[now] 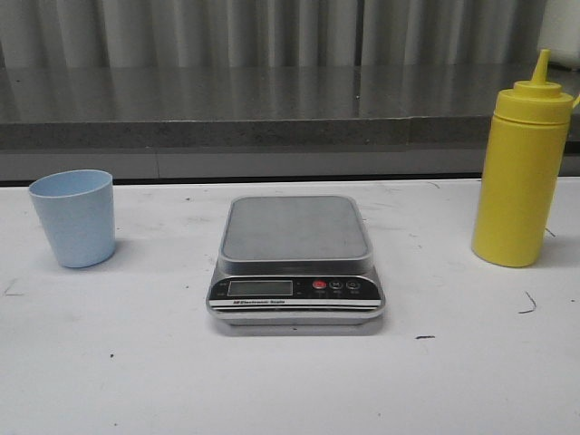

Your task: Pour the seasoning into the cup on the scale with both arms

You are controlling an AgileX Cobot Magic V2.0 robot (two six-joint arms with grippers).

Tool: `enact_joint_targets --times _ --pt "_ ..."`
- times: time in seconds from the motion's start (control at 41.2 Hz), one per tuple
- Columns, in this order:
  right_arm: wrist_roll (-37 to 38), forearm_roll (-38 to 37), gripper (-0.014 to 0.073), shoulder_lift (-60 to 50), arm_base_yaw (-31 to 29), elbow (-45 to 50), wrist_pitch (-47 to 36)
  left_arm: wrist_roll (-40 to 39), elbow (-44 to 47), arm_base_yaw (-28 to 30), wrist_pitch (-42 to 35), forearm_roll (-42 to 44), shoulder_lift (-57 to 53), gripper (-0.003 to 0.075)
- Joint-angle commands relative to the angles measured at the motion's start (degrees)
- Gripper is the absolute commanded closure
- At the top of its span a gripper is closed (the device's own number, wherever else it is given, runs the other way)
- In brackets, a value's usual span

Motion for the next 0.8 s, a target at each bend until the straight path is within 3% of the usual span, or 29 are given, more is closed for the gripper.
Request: enact_joint_targets --times 0.0,0.655,0.777 --pt "-0.1 0.0 0.0714 -0.9 -0.3 -0.3 -4.6 -0.2 1.4 -0.2 -5.0 -0.5 -0.9 0.0740" --pt "-0.1 0.0 0.0714 -0.9 -0.3 -0.3 -5.4 -0.2 1.4 -0.2 -5.1 -0.5 -0.9 0.0740" --pt "-0.1 0.1 0.0714 -0.9 -0.3 -0.8 -6.0 -0.3 0.4 -0.2 -10.8 -0.9 -0.9 0.0740"
